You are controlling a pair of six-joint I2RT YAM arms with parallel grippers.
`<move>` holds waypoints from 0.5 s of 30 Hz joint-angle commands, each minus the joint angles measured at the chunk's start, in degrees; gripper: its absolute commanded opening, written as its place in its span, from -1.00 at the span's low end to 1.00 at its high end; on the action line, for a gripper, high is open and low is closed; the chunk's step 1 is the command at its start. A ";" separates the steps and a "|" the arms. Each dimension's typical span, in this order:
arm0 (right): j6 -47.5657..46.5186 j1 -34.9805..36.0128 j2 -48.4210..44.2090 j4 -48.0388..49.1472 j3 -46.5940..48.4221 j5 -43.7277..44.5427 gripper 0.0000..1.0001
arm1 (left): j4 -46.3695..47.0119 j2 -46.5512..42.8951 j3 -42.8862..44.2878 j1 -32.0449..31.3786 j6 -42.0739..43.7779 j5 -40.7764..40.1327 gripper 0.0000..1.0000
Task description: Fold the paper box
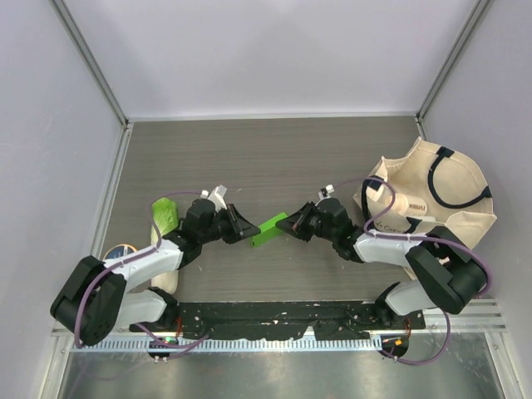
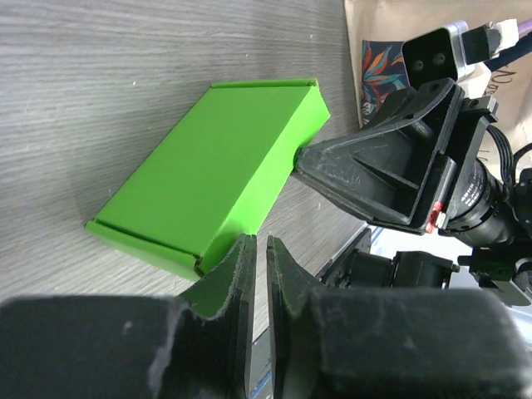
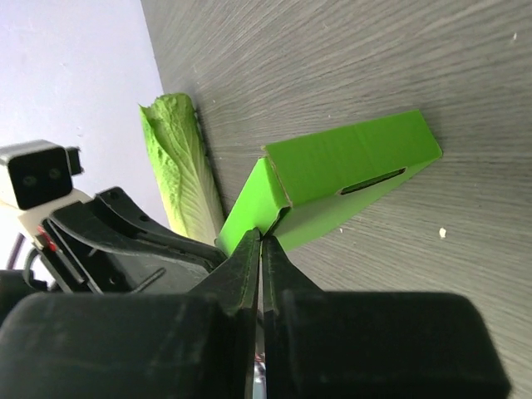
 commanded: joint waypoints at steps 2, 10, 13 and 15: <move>-12.25 -0.60 -1.37 -14.93 1.88 3.23 -0.80 | 5.53 3.47 -1.99 0.08 0.90 0.44 -0.74; -34.11 -5.60 -12.62 -26.17 8.47 -1.49 -0.05 | 3.79 4.97 -2.78 0.08 2.04 -1.40 -0.78; -38.44 -9.82 -13.86 -28.90 10.49 -4.84 0.18 | 3.26 5.05 -2.78 0.08 2.48 -1.75 -0.79; -41.96 -12.28 -12.55 -28.90 12.69 -10.46 0.21 | 3.26 5.06 -2.78 0.17 2.66 -1.58 -0.78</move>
